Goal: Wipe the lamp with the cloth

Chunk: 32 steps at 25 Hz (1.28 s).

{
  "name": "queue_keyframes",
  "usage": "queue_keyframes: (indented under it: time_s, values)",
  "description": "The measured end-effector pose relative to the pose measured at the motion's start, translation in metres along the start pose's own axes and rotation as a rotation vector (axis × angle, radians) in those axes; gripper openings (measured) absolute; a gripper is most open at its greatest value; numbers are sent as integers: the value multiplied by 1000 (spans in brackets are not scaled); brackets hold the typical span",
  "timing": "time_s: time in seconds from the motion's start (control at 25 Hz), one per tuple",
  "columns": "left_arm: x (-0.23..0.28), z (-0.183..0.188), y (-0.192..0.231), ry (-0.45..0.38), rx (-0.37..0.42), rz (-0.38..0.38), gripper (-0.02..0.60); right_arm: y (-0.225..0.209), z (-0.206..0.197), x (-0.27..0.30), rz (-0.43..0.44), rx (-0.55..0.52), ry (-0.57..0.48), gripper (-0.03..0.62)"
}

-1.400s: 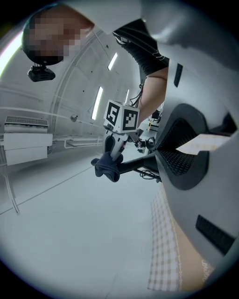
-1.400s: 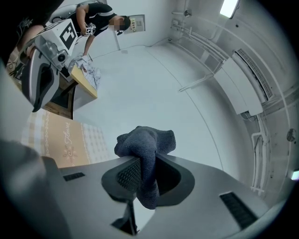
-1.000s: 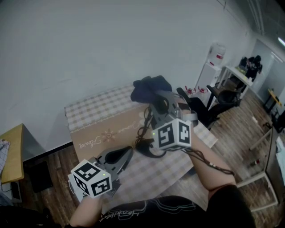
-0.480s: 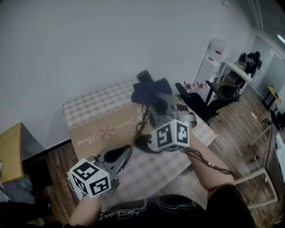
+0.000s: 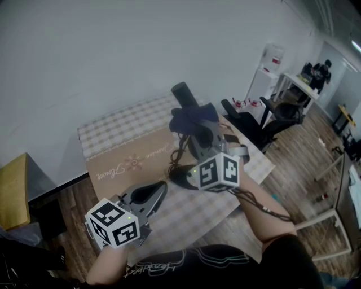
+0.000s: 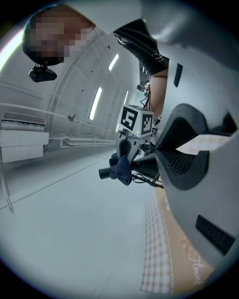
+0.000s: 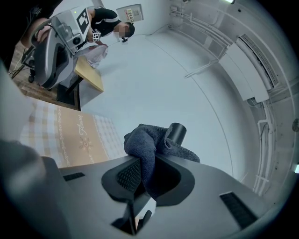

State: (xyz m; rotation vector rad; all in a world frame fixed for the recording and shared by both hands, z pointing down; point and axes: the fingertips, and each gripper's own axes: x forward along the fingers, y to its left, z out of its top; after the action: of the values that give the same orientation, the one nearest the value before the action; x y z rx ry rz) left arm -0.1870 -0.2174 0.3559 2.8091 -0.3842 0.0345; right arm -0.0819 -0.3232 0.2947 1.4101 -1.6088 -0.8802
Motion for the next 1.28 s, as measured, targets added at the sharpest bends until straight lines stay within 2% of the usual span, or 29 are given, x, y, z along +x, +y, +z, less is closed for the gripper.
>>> queue_keyframes:
  time_s: [0.52, 0.92, 1.28]
  values:
    - [-2, -2, -13, 9, -16, -2, -2, 27, -20, -13, 60, 38, 52, 57]
    - [7, -13, -6, 16, -32, -5, -2, 51, -38, -10, 88, 87, 67, 57]
    - [3, -31, -14, 20, -45, -8, -2, 90, -47, -26, 140, 121, 83, 57]
